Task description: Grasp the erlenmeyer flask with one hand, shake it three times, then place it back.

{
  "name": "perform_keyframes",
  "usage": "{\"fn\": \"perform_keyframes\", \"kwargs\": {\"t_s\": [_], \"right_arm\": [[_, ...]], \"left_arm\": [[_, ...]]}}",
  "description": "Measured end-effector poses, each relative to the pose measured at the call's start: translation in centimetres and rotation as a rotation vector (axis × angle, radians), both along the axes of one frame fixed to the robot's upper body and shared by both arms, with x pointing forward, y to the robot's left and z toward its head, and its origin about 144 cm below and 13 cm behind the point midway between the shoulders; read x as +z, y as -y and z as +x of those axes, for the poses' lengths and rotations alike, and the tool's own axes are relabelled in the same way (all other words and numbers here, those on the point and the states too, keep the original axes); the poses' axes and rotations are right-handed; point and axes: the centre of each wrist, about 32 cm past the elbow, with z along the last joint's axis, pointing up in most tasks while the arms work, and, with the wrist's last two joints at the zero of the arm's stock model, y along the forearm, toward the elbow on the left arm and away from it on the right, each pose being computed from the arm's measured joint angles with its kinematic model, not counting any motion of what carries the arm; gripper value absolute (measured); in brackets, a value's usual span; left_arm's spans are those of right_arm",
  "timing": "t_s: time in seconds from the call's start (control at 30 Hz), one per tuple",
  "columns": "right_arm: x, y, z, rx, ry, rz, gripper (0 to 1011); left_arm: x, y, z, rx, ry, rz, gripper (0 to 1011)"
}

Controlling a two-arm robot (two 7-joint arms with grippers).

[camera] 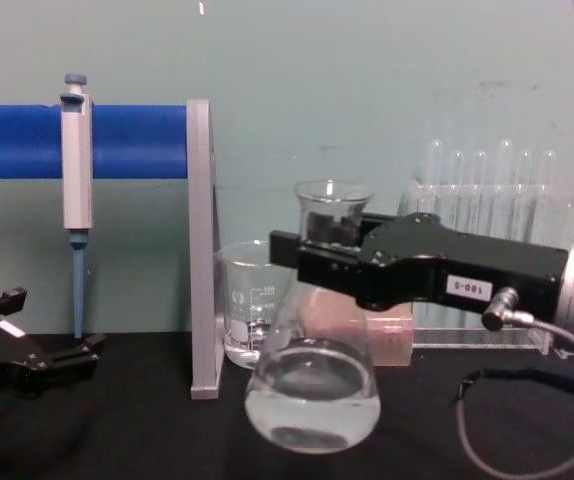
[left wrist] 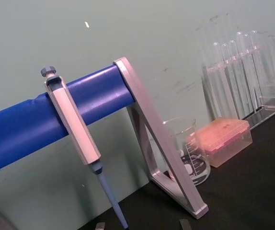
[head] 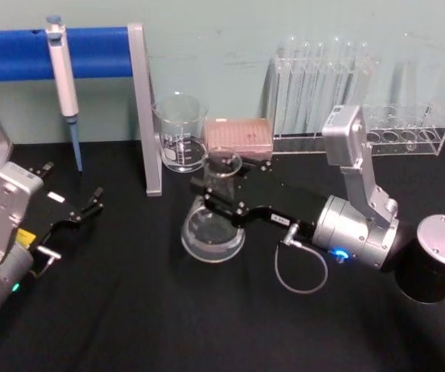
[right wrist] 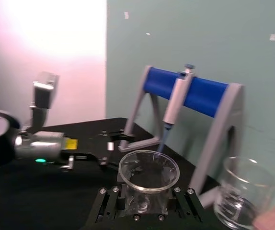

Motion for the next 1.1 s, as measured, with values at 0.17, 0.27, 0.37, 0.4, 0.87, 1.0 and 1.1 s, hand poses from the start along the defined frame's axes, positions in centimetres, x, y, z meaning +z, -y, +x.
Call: {"fn": "perform_keyframes", "kwargs": {"t_s": [0.17, 0.27, 0.37, 0.4, 0.87, 1.0, 1.1], "right_arm": [[0.04, -0.20, -0.03, 0.071, 0.003, -0.005, 450], [0.08, -0.25, -0.01, 0.115, 0.007, -0.008, 450], [0.09, -0.28, 0.03, 0.151, 0.012, -0.015, 450], [0.11, -0.30, 0.05, 0.160, 0.013, -0.017, 450], [0.09, -0.18, 0.11, 0.198, 0.023, -0.032, 450], [0.12, -0.07, 0.14, 0.163, 0.027, -0.027, 450], [0.18, 0.26, 0.24, 0.107, 0.031, -0.020, 450]], "left_arm": [[0.00, 0.00, 0.00, 0.000, 0.000, 0.000, 1001], [0.00, 0.00, 0.00, 0.000, 0.000, 0.000, 1001], [0.00, 0.00, 0.00, 0.000, 0.000, 0.000, 1001], [0.00, 0.00, 0.00, 0.000, 0.000, 0.000, 1001], [0.00, 0.00, 0.00, 0.000, 0.000, 0.000, 1001], [0.00, 0.00, 0.00, 0.000, 0.000, 0.000, 1001], [0.00, 0.00, 0.00, 0.000, 0.000, 0.000, 1001]]}}
